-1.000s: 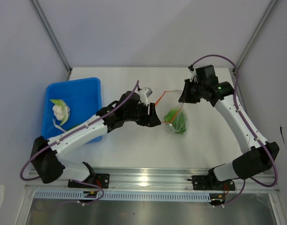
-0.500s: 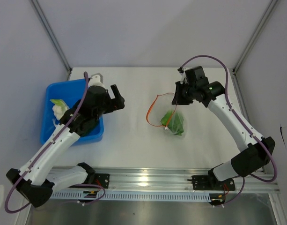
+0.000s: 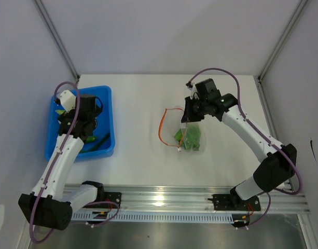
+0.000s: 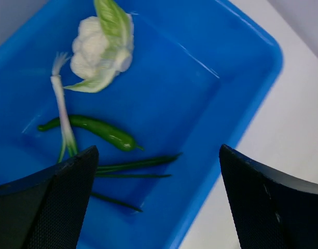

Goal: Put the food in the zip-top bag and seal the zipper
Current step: Place the fake vegetable in the zipper food storage bag, then pick up the fake vegetable from the bin.

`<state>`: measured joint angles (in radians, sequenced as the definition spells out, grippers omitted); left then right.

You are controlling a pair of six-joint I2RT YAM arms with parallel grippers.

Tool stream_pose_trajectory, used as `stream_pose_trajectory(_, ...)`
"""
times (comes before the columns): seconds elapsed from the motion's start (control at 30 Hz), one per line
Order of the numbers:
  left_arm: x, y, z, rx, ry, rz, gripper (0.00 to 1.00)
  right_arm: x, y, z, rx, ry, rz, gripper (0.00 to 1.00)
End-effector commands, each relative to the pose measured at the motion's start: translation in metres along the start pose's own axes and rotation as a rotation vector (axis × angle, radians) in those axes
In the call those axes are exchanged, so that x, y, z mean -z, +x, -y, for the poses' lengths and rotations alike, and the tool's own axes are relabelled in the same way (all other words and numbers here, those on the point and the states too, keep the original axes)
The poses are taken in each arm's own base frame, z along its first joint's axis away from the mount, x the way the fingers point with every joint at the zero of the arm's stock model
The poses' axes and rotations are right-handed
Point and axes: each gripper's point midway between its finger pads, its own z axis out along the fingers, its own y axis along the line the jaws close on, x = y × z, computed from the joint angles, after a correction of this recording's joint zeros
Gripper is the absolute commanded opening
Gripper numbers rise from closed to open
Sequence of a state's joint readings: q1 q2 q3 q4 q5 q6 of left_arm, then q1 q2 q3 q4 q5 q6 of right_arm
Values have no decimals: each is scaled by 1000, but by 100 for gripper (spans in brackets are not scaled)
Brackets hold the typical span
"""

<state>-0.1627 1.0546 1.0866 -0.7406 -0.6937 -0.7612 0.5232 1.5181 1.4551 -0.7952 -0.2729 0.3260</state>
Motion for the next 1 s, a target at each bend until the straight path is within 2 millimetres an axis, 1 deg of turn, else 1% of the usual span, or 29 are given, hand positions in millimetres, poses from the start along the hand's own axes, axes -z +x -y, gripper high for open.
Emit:
stream_pose_trajectory(0.0,-22,-14,-15,17,-108,97,99,-3,-6,-17,13,-70,18,0)
stream_pose_trajectory(0.03,-32,-10,-13,1,-102,112,100,-2,-5,-19,11,-75,17,0)
stream_pose_trajectory(0.07,-36,-11,-12,-24,-98,117,100,-1,-4,-21,16,-80,18,0)
stream_pose_trajectory(0.17,-55,-7,-28,-45,-169,100,100,-1,0,-27,22,-89,12,0)
stream_pose_trajectory(0.2,-63,-8,-38,-71,-194,101,99,-2,2,-27,21,-89,10,0)
stream_pose_trajectory(0.23,-70,-2,-39,-91,-183,80,99,-3,5,-28,16,-92,5,0)
stream_pose_trajectory(0.27,-82,-7,-49,-90,-197,91,100,-2,4,-29,16,-99,14,0)
stream_pose_trajectory(0.3,-88,-8,-50,-86,-186,89,99,-3,6,-31,15,-107,9,0)
stream_pose_trajectory(0.33,-93,-4,-50,-88,-160,71,100,-5,9,-30,12,-109,2,0)
stream_pose_trajectory(0.37,-100,-6,-57,-89,-173,75,99,-6,11,-31,12,-111,-2,0)
stream_pose_trajectory(0.43,-106,-13,-56,-110,-150,100,99,-7,13,-33,14,-115,-7,0)
stream_pose_trajectory(0.47,-112,-13,-61,-153,-147,104,99,-7,12,-34,15,-119,-2,0)
stream_pose_trajectory(0.63,-127,-27,-56,-222,-104,121,97,-7,13,-37,16,-137,2,0)
stream_pose_trajectory(0.67,-130,-28,-61,-232,-121,113,98,-8,14,-38,18,-142,0,0)
stream_pose_trajectory(0.77,-138,-25,-70,-269,-146,77,98,-8,13,-39,22,-150,7,0)
stream_pose_trajectory(0.8,-141,-21,-74,-278,-154,70,98,-8,12,-38,24,-144,11,0)
stream_pose_trajectory(0.87,-146,-19,-81,-276,-167,61,97,-8,12,-35,28,-133,14,0)
stream_pose_trajectory(0.97,-153,-17,-82,-277,-143,46,97,-8,12,-34,31,-132,13,0)
